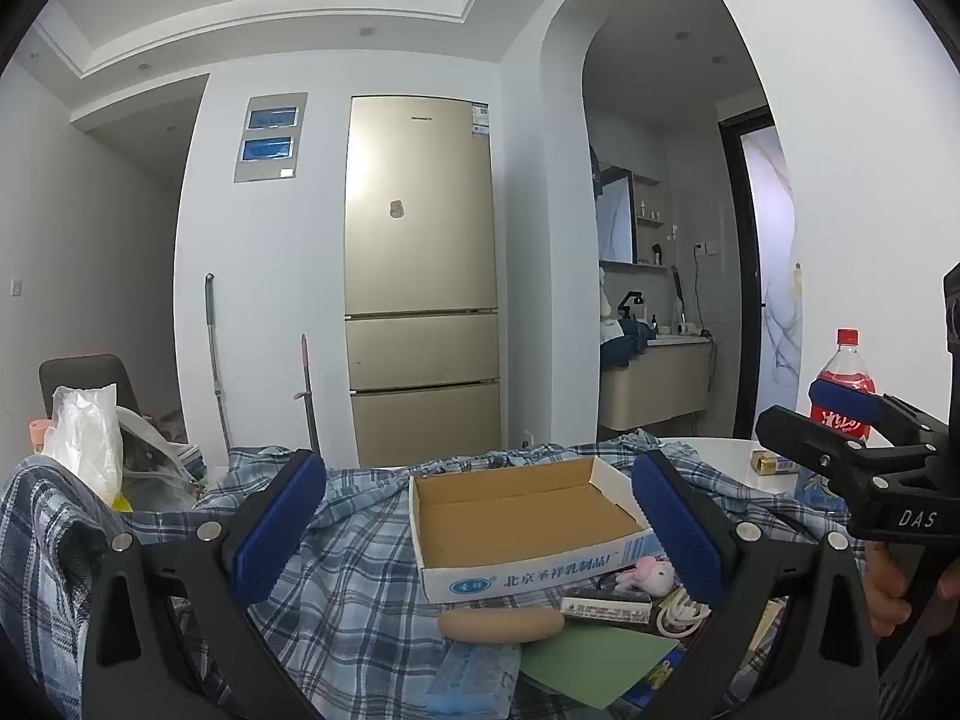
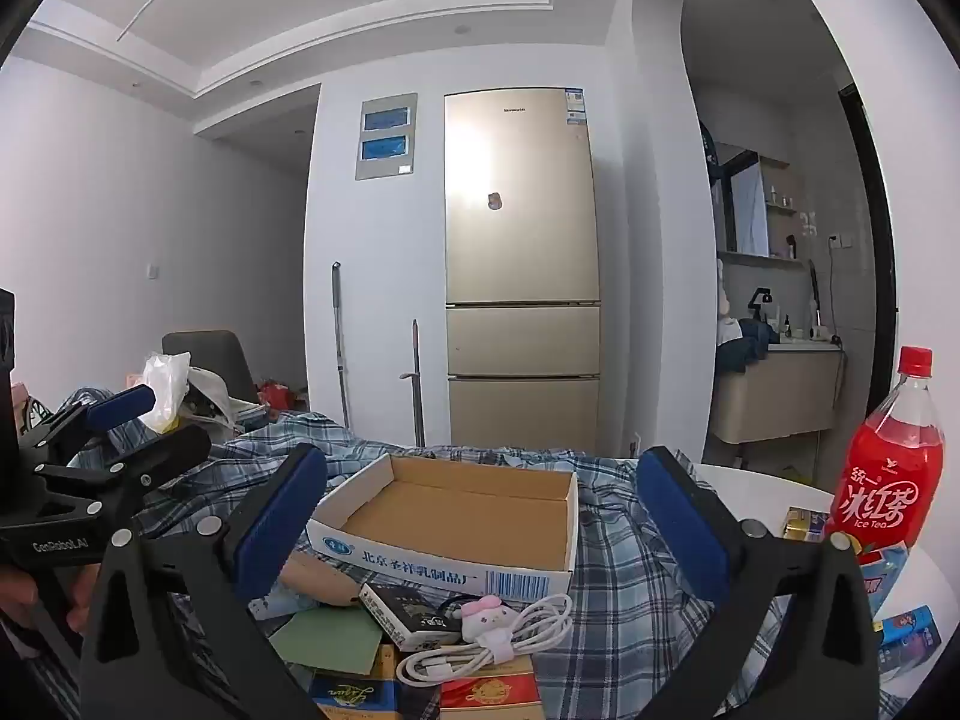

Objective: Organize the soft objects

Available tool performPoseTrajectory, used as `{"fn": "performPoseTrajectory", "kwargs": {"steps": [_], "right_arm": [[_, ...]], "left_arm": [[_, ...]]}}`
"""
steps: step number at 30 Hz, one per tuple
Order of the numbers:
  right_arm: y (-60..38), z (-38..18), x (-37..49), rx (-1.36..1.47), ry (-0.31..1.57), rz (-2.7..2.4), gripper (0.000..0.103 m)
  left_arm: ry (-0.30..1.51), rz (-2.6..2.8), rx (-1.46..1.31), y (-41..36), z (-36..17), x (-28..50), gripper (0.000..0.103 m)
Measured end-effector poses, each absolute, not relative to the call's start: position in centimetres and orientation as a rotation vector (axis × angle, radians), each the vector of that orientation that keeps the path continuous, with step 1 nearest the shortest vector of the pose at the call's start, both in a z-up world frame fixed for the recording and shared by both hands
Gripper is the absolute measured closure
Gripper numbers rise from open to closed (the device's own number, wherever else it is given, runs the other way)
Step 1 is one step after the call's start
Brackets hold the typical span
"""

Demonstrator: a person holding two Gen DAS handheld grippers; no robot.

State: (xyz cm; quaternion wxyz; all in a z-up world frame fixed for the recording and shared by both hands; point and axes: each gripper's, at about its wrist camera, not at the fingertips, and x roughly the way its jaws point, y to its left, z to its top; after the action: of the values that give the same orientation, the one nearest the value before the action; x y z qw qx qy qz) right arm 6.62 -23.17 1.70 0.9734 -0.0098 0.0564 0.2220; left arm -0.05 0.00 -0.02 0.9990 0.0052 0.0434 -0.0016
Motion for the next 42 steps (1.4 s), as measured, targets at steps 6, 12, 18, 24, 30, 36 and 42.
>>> {"fn": "performPoseTrajectory", "kwargs": {"steps": [6, 12, 18, 24, 30, 36, 42], "right_arm": [[-23.3, 1.9, 6.4, -0.019, 0.106, 0.446, 0.0], [-23.7, 2.1, 5.8, -0.005, 0.091, 0.436, 0.0], [-24.1, 2.4, 5.2, -0.004, 0.057, 0.424, 0.0], [-24.0, 2.6, 4.9, -0.018, 0.037, 0.423, 0.0], [-24.0, 2.6, 4.8, -0.023, 0.037, 0.419, 0.0], [-24.0, 2.6, 4.6, -0.023, 0.037, 0.417, 0.0], [-24.2, 2.6, 4.6, -0.022, 0.038, 0.414, 0.0]], "left_arm": [[0.102, -0.008, -0.003, -0.1, 0.3, 0.1, 0.0], [0.107, -0.016, 0.002, 0.1, 0.4, 0.2, 0.0], [0.094, -0.037, 0.014, -0.2, 0.2, -0.1, 0.0], [0.097, -0.057, 0.013, -0.3, 0.2, -0.2, 0.0], [0.105, -0.057, 0.012, -0.3, 0.1, -0.2, 0.0], [0.115, -0.087, 0.007, -0.4, 0.1, -0.2, 0.0], [0.106, -0.072, 0.015, -0.5, 0.2, -0.3, 0.0]]}}
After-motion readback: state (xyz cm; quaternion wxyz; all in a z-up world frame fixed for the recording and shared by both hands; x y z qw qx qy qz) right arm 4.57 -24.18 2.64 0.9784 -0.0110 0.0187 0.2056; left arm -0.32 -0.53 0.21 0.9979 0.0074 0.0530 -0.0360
